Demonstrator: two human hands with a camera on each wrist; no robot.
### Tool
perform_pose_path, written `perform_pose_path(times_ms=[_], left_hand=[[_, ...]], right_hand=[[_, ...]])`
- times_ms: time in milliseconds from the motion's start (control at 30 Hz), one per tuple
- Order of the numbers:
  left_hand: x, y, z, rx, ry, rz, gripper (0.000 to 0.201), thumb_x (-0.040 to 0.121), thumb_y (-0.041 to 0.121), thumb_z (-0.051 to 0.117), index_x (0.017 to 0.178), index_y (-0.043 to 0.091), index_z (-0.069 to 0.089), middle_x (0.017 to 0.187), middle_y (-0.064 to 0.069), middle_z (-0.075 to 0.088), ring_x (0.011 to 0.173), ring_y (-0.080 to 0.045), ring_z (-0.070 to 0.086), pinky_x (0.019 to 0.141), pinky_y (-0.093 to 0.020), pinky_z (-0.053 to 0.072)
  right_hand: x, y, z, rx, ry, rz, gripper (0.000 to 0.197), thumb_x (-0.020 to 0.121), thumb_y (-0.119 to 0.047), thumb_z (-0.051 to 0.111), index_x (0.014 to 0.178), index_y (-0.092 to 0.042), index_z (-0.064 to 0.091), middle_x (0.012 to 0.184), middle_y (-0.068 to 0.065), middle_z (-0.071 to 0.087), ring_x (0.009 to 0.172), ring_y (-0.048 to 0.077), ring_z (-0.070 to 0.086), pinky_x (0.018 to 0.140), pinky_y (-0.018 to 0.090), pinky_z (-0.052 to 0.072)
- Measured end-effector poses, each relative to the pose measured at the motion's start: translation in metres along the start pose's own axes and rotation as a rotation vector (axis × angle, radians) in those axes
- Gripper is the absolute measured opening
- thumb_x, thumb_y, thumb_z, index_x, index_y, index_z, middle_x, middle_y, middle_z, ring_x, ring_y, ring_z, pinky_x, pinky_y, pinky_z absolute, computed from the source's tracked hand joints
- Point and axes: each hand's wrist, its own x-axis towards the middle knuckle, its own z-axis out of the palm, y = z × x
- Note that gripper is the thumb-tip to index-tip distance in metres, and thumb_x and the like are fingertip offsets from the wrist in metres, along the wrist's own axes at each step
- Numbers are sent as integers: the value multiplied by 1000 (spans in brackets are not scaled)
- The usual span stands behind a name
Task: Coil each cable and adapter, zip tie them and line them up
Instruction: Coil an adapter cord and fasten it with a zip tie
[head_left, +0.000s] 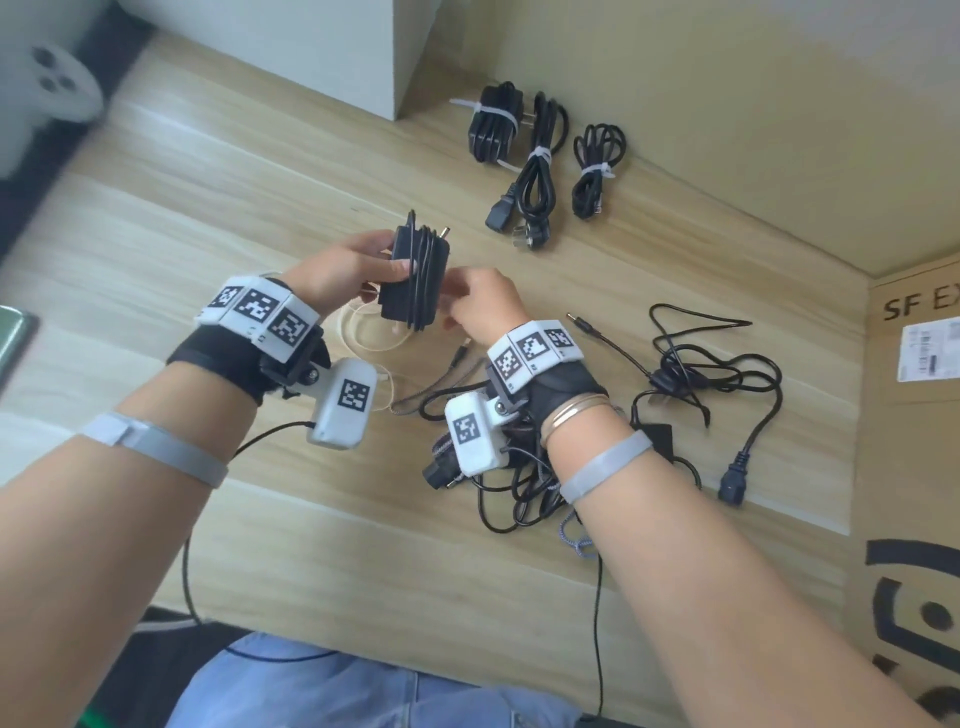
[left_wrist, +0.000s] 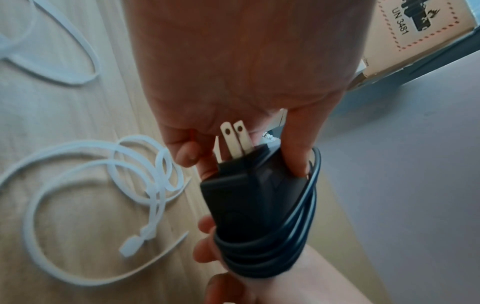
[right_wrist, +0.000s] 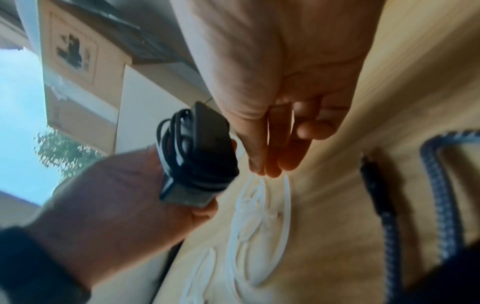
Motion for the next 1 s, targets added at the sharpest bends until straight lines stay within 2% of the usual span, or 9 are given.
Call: perform_pose_path(times_ms=[100, 233, 300, 433, 600, 700, 767, 833, 1000], left_hand=[[0, -4, -8, -10, 22, 0, 49, 74, 28, 51, 119, 8, 53, 78, 0, 53, 60, -7, 46, 56, -26, 27], [0, -8, -14, -25, 16, 15, 49, 75, 27, 50, 118, 4, 52, 74, 2, 52, 55, -3, 45, 54, -22, 27], [0, -9, -16, -37, 9, 20, 46, 75, 26, 50, 116, 5, 52, 71, 5, 54, 52, 1, 47, 52, -19, 30], [1, -8, -16, -64, -1, 31, 33, 75, 25, 49, 106, 14, 54, 59, 15, 60, 49, 3, 49, 48, -13, 33], [4, -6, -15, -97, -23, 51, 25, 75, 23, 50, 99, 18, 56, 58, 13, 59, 50, -1, 46, 49, -16, 30], [9, -4, -12, -107, -45, 68, 13, 89, 9, 47, 98, 16, 54, 57, 15, 62, 50, 3, 53, 48, -11, 36], [11, -2, -9, -95, -51, 75, 23, 95, 2, 37, 95, 18, 53, 57, 16, 63, 51, 4, 55, 47, -9, 38], [12, 1, -6, -104, -70, 82, 20, 93, 5, 42, 95, 20, 54, 61, 16, 65, 54, 3, 57, 49, -9, 40], [11, 8, 1, -121, -96, 90, 25, 75, 23, 47, 99, 22, 57, 69, 13, 67, 64, -4, 60, 57, -17, 41]], right_hand=[[7, -8, 17, -132, -20, 11, 22, 85, -7, 62, 103, -15, 70, 97, 3, 70, 91, 19, 63, 76, 23, 44], [18, -10, 31, -199, 3, 70, 10, 78, -11, 69, 77, -21, 69, 62, -12, 57, 65, 10, 57, 61, 17, 37], [21, -12, 33, -209, 3, 78, 14, 79, -11, 68, 71, -22, 66, 57, -13, 52, 59, 6, 53, 54, 17, 35], [20, -13, 32, -228, -33, 71, 19, 80, -16, 69, 64, -22, 60, 59, -12, 51, 67, 13, 55, 64, 20, 38], [15, -9, 14, -149, 20, 76, 13, 87, -15, 60, 96, -20, 68, 96, -4, 62, 87, 14, 55, 75, 24, 41], [8, -7, -3, -95, 19, 43, 11, 92, -20, 55, 94, -17, 65, 87, -6, 61, 79, 13, 54, 74, 23, 42], [4, -6, -10, -35, 1, 59, 13, 93, -20, 53, 81, -21, 58, 72, -9, 63, 62, 11, 57, 60, 22, 44], [1, -2, -15, 53, 6, 78, 14, 94, -22, 54, 80, -21, 54, 68, -9, 63, 54, 8, 57, 50, 20, 45], [-7, 11, -31, 259, 112, 92, 12, 90, -16, 60, 100, -14, 53, 83, 5, 68, 67, 17, 66, 68, 28, 58]])
